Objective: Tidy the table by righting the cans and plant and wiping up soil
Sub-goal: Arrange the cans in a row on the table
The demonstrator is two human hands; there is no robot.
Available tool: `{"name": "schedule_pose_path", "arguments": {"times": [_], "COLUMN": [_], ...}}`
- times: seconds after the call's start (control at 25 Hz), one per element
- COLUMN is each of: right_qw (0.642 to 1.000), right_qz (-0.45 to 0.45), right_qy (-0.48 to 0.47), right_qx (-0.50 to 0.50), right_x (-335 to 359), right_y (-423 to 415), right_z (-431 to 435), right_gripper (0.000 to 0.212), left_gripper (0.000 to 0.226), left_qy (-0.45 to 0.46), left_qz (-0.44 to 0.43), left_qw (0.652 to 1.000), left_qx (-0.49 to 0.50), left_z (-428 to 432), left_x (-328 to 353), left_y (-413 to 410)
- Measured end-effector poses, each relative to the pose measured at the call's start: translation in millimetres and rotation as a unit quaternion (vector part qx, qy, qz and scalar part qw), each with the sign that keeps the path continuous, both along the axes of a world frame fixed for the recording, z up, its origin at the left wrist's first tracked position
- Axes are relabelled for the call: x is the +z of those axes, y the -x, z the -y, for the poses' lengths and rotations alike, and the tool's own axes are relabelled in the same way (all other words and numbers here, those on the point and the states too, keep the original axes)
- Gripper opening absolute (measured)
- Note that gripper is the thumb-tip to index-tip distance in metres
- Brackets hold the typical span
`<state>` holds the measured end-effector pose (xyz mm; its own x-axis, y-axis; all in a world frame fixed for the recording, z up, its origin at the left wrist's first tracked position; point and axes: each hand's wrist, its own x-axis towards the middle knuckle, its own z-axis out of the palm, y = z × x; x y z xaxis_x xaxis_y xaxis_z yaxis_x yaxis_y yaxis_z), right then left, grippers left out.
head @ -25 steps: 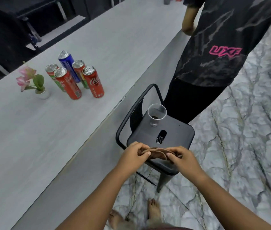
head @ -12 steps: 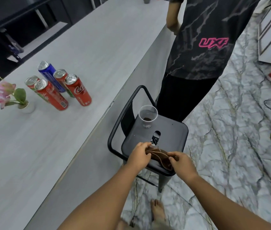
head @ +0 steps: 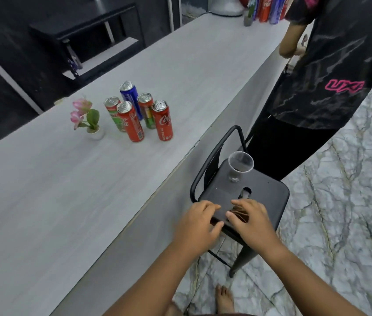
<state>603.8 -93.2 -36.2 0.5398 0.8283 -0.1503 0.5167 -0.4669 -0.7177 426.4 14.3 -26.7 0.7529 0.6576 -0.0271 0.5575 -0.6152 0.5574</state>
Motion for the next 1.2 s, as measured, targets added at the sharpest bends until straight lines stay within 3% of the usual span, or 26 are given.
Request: {"name": "schedule_pose_path", "arguments": {"times": [0.16, 0.48, 0.76, 0.92, 1.08, 1.2], "right_qw": [0.998, 0.987, 0.987, 0.993, 0.995, 0.994], "right_qz": [0.043, 0.106, 0.05, -0.006, -0.055, -0.033], "right_qy": [-0.028, -0.06, -0.088, -0.086, -0.077, -0.089], "right_qx": [0.044, 0.109, 0.121, 0.08, 0.044, 0.05], "right_x": [16.1, 40.9, 48.8, 40.9, 30.3, 18.0], "right_y": [36.6, 101.4, 97.2, 72.3, 44.9, 32.7], "right_z": [-32.2, -107.8, -186.3, -242.9, -295.4, -327.1], "right_gripper": [0.047, 0.049, 0.057, 0.075, 0.094, 0.089], "left_gripper": [0.047, 0.046, 0.05, 0.052, 0.073, 0.091], "left_qy": [-0.08, -0.119, -0.074, -0.022, 0.048, 0.079], "left_qz": [-0.01, 0.009, 0.019, 0.034, 0.067, 0.107], "left_qw": [0.997, 0.987, 0.98, 0.969, 0.951, 0.932], "left_qx": [0.011, 0.112, 0.186, 0.243, 0.299, 0.336], "left_z": [-23.2, -97.6, -156.1, -198.0, -249.2, -287.2], "left_x": [18.7, 25.8, 14.0, 16.4, 21.0, 25.4], "left_y": [53.3, 142.5, 147.9, 122.6, 90.7, 65.0]}}
